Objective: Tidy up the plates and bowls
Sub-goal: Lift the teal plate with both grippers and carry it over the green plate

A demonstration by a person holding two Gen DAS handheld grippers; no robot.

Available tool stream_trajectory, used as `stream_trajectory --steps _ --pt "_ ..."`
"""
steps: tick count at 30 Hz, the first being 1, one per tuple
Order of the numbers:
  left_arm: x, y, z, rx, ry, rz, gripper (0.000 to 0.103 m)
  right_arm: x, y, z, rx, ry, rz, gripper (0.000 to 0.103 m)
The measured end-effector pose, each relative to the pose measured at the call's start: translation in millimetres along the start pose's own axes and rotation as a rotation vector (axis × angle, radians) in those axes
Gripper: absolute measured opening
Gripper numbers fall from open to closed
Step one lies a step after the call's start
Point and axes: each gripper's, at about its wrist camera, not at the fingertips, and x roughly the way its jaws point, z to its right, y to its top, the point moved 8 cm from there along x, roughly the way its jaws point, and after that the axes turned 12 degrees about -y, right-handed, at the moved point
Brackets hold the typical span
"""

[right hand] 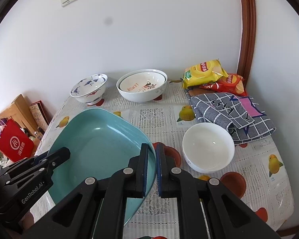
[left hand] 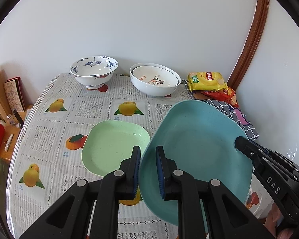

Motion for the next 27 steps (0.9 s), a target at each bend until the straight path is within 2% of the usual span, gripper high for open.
stream_trajectory --steps 27 --pt "1 -1 -21 -0.032 0.015 -0.002 0.015 12 -2 -22 -0.033 0.014 -0.016 0.008"
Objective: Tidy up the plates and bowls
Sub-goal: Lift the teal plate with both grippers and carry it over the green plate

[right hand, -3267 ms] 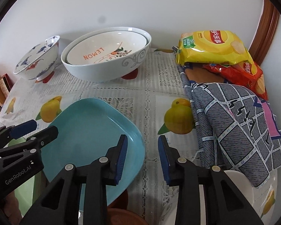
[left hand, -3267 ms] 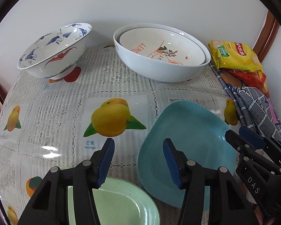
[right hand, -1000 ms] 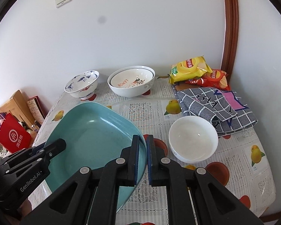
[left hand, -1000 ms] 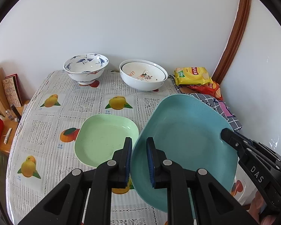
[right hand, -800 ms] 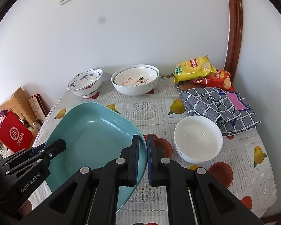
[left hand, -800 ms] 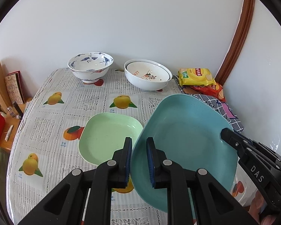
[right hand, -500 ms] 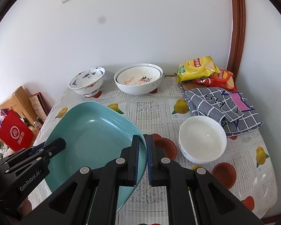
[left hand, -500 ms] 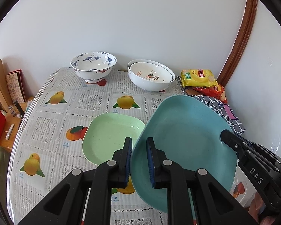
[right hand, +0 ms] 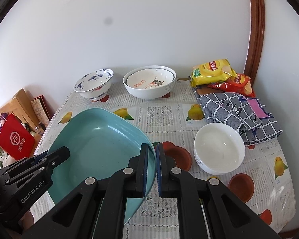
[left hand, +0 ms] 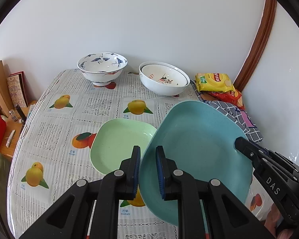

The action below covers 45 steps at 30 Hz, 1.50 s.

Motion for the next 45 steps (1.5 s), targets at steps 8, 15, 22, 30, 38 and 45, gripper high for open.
stream_trajectory --steps 8,15,22,30,38,45 --pt "4 2 -10 -0.014 0.003 -0.004 0.015 8 2 -8 -0.016 -0.001 -0.008 0.008" --pt "8 5 -13 -0.023 0.0 -0.003 0.015 13 7 -12 -0.019 -0.001 -0.008 0.008" --pt "14 6 -24 -0.042 0.001 -0.009 0.015 20 11 -22 -0.039 -0.001 -0.011 0.008" --pt "24 0 -45 -0.076 0.019 -0.031 0.015 36 4 -39 -0.061 0.011 -0.04 0.009" --pt "35 -12 -66 -0.111 0.033 -0.065 0.015 53 -7 -54 -0.079 0.021 -0.076 0.009" --pt "42 -27 -84 -0.152 0.052 -0.092 0.015 69 -22 -69 -0.112 0.028 -0.116 0.009"
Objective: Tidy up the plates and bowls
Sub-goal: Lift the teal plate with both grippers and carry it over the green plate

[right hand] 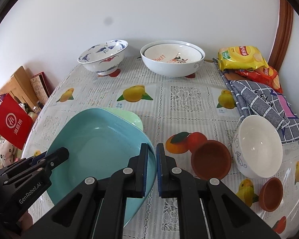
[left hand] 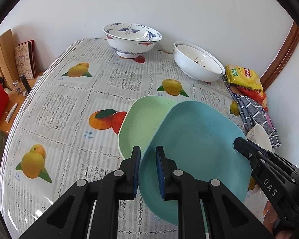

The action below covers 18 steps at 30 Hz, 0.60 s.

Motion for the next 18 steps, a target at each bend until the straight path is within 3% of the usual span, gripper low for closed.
stream_trajectory --steps 9,18 --pt "5 0 -24 -0.049 0.029 -0.013 0.015 18 -4 -25 -0.044 0.026 -0.036 0.008" --pt "14 21 -29 -0.064 0.028 0.002 0.015 31 17 -33 -0.065 0.037 -0.027 0.009"
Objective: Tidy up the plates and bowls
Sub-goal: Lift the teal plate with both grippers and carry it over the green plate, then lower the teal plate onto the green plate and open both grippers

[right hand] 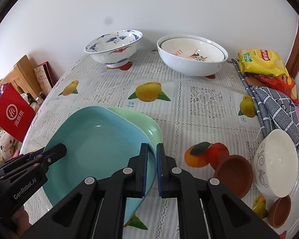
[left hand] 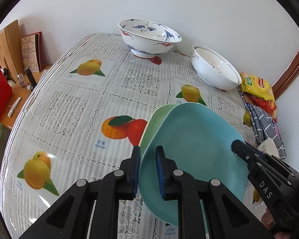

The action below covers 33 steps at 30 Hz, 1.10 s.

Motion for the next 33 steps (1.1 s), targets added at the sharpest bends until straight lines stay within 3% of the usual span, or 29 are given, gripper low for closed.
stream_trajectory --steps 24,33 --pt "31 15 -3 0.039 0.015 -0.006 0.015 51 12 -4 -0.048 -0.023 -0.023 0.011" --pt "28 7 -5 0.06 0.035 -0.05 0.016 50 10 -8 -0.081 -0.033 -0.025 0.015"
